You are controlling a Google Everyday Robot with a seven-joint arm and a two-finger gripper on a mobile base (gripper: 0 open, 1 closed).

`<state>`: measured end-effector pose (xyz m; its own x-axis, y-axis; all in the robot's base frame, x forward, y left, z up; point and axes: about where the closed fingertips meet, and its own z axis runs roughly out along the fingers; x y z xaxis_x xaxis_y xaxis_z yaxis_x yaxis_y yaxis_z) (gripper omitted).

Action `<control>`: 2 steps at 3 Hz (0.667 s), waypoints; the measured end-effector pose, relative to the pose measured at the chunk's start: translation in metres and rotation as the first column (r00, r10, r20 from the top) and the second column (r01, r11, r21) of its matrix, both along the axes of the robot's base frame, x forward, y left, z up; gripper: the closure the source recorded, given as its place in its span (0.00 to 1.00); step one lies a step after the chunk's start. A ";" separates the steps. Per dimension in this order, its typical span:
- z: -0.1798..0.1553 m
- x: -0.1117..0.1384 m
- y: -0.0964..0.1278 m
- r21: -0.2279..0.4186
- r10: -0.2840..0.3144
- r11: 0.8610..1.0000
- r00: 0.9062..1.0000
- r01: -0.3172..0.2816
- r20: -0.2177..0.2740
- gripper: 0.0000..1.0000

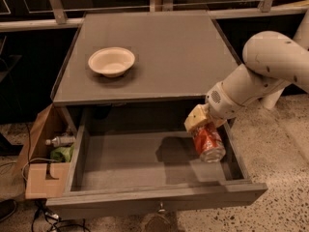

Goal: Place coke can into top drawer

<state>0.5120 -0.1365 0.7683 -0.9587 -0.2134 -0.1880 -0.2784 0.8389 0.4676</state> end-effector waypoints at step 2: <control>-0.020 0.002 0.004 0.044 -0.029 0.999 0.999 0.030 -0.018 1.00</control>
Offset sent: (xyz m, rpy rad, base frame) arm 0.0011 0.0030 -0.0178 0.0381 0.0150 -0.0257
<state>0.5135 -0.1328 0.7481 -0.9676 -0.1768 -0.1800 -0.2454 0.8251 0.5088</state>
